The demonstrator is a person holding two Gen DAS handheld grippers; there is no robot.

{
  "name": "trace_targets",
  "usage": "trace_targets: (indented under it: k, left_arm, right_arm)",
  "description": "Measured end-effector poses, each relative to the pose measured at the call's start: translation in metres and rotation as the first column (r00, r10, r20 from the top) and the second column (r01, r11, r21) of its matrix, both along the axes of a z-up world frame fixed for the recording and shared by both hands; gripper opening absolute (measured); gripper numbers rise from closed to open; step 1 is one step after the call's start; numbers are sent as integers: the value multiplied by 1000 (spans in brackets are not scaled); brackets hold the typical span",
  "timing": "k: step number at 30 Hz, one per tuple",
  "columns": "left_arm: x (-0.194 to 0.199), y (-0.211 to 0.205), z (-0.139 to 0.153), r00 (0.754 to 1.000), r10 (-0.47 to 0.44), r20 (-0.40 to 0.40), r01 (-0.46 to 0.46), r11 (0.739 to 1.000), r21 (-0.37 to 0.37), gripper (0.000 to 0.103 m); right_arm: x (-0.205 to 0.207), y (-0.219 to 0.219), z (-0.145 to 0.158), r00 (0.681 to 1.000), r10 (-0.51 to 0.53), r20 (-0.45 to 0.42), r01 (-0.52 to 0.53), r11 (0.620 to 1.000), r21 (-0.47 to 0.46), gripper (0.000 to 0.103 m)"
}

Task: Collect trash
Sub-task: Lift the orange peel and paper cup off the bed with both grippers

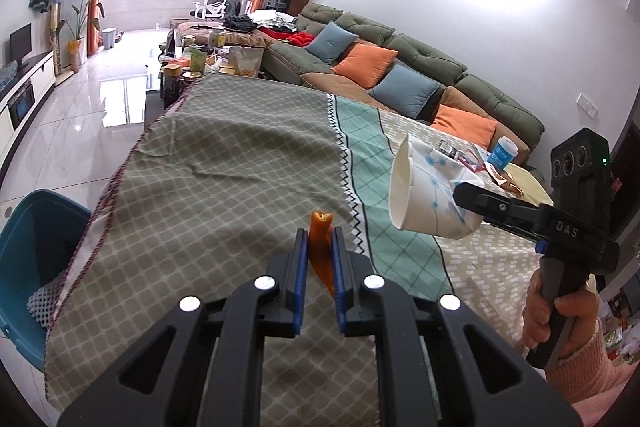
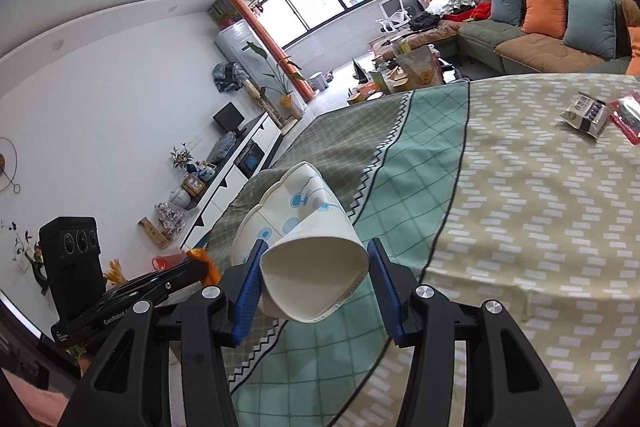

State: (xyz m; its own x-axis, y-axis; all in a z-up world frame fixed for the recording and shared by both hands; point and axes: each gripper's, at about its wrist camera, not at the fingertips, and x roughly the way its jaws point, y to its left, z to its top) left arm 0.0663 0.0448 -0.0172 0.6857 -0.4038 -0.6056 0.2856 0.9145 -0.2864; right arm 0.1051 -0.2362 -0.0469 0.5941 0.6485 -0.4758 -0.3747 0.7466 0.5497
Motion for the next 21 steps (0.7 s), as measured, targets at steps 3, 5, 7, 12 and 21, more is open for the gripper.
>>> trace_targets:
  k: [3, 5, 7, 12, 21]
  left_arm:
    - [-3, 6, -1, 1000, 15, 2, -15, 1000, 3, 13]
    - [-3, 9, 0, 1000, 23, 3, -23, 1000, 4, 13]
    - [-4, 12, 1, 999, 31, 6, -31, 999, 6, 13]
    - [-9, 19, 2, 999, 50, 14, -50, 999, 11, 13]
    - [-15, 31, 2, 996, 83, 19, -84, 996, 9, 13]
  right_arm:
    - [-1, 5, 0, 1000, 16, -4, -16, 1000, 13, 51]
    - [-2, 9, 0, 1000, 28, -2, -28, 1000, 15, 51]
    - [-3, 13, 0, 999, 37, -2, -37, 999, 15, 51]
    - [-3, 22, -1, 998, 60, -4, -60, 998, 16, 51]
    - [-4, 37, 0, 996, 84, 0, -84, 996, 12, 51]
